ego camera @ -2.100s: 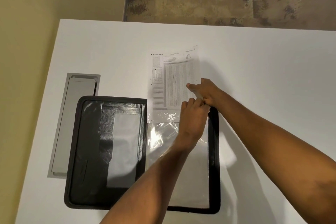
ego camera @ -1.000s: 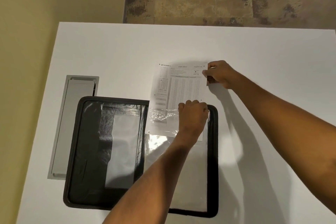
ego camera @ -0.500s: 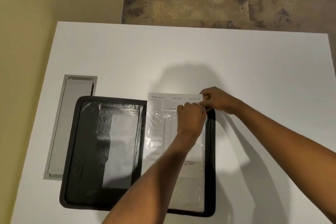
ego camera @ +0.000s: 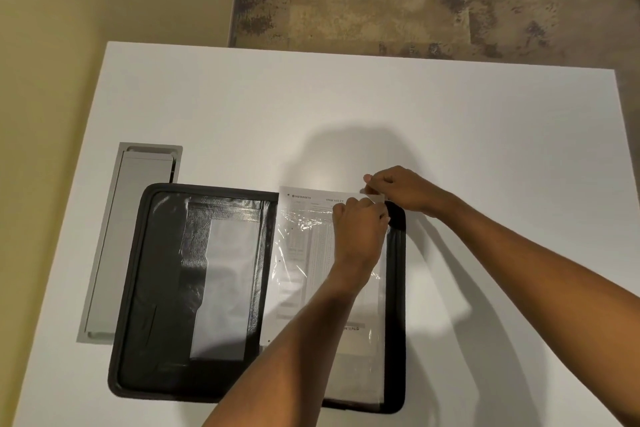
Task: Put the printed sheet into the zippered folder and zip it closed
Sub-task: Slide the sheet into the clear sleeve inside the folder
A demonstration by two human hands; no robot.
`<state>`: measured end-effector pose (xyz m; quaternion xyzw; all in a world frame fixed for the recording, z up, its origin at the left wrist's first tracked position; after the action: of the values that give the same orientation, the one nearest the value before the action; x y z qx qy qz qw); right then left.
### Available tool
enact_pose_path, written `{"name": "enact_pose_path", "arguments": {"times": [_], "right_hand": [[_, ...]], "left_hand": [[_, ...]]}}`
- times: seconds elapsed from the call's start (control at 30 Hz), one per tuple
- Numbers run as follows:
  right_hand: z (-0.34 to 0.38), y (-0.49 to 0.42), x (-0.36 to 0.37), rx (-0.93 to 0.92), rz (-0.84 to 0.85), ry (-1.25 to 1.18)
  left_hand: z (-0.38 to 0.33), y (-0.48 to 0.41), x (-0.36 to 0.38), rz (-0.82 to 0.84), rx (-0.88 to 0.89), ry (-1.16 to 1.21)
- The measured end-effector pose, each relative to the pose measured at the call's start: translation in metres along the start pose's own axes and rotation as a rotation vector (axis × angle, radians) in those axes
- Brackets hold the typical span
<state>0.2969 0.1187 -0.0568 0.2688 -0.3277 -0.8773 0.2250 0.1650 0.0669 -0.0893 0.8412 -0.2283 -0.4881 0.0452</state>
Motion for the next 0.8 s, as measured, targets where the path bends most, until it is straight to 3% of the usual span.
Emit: {"name": "enact_pose_path", "arguments": {"times": [0.5,0.67,0.8], "right_hand": [[-0.016,0.011,0.036,0.117,0.004,-0.002],[-0.017,0.018,0.027,0.08,0.07,0.015],[-0.026,0.017,0.025,-0.042,0.053,0.207]], "left_hand": [[0.002,0.011,0.001,-0.034,0.082,0.03],[0.034,0.009,-0.02,0.123,0.196,0.021],[0.064,-0.001,-0.047,0.312,0.235,-0.055]]}}
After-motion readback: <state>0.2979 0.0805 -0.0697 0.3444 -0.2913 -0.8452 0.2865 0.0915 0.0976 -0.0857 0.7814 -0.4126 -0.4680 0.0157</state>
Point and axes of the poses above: each hand's wrist, its own y-axis away from the middle knuckle, its own x-axis out of the palm, z = x × y, the point moved 2 cm from there along -y, towards the middle knuckle, and after that the axes turned 7 degrees about z, right-handed, at the moved point
